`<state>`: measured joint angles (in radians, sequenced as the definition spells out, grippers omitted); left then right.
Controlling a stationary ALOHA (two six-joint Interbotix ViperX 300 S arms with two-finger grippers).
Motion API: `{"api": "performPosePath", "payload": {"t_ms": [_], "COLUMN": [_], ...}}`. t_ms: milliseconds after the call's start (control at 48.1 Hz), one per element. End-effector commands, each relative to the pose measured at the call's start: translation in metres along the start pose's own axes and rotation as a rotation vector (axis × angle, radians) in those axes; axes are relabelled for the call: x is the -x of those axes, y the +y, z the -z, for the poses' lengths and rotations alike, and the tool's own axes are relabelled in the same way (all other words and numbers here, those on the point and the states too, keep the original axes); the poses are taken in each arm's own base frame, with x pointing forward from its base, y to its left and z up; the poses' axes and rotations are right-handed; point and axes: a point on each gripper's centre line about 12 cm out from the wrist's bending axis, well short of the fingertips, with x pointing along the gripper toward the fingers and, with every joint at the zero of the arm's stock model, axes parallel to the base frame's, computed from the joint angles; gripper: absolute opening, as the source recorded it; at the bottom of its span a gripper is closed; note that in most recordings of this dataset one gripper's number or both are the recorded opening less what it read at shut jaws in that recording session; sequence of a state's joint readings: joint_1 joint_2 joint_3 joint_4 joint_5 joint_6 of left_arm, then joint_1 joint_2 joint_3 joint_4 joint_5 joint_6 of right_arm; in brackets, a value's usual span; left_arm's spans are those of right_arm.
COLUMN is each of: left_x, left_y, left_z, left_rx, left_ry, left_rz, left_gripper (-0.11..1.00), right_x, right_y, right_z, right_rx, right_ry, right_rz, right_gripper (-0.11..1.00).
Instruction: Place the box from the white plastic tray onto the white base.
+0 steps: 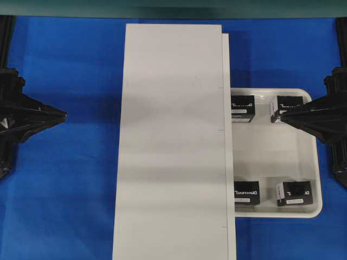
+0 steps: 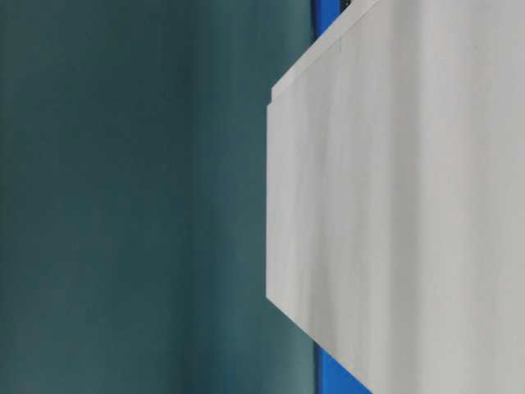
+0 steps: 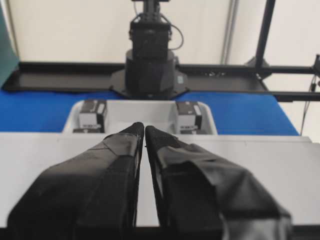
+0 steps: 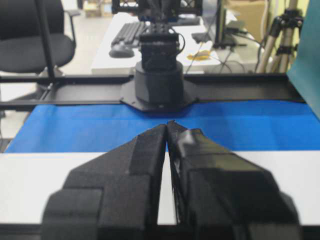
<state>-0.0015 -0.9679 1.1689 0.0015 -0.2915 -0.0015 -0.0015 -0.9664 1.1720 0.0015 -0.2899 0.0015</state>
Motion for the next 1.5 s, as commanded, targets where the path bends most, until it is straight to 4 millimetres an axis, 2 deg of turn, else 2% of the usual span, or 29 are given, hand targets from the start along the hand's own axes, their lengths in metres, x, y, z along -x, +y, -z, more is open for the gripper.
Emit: {"api": "performPosePath", "payload": {"t_ms": [0,42,125,208,354,541,832,1061,1331,1476], "left_x": [-0.004,-0.004,-0.006,-0.007,-0.008,-0.008,-0.010,-0.013,-0.015,-0.015], "left_y": [0.001,0.001,0.001,0.001,0.000,-0.001,-0.003,-0.003,-0.003,-0.004], "left_z": [-0.004,-0.005,-0.007,-0.008,-0.007,-0.004,-0.004,-0.004,-0.008,-0.008], "left_rx": [-0.005,-0.005,-0.005,-0.005,-0.003,0.001,0.025,0.028,0.031,0.030], "left_ry": [0.005,0.017,0.045,0.077,0.169,0.227,0.239,0.247,0.240,0.238], "left_rz": [-0.002,-0.003,-0.002,-0.002,0.000,0.002,0.013,0.012,0.012,0.014], "left_gripper": [0.14,0.12,-0.01,-0.07,-0.07,-0.07,-0.07,-0.07,-0.07,-0.07], "right_x": [-0.002,-0.003,-0.004,-0.003,0.001,0.017,0.024,0.010,-0.025,-0.045], "right_y": [-0.003,-0.003,-0.005,-0.008,-0.015,-0.016,-0.020,-0.038,-0.059,-0.077], "right_z": [-0.003,-0.001,0.006,0.010,0.011,0.022,0.019,0.017,0.035,0.044], "right_rx": [-0.094,-0.099,-0.133,-0.186,-0.223,-0.232,-0.234,-0.237,-0.078,-0.017], "right_ry": [-0.006,0.026,0.148,0.264,0.444,0.719,0.944,1.094,1.263,1.318], "right_rz": [0.026,0.027,0.041,0.062,0.116,0.143,0.177,0.239,0.140,0.103], "right_gripper": [0.14,0.13,0.02,0.00,0.00,0.00,0.00,0.00,0.00,0.00]}}
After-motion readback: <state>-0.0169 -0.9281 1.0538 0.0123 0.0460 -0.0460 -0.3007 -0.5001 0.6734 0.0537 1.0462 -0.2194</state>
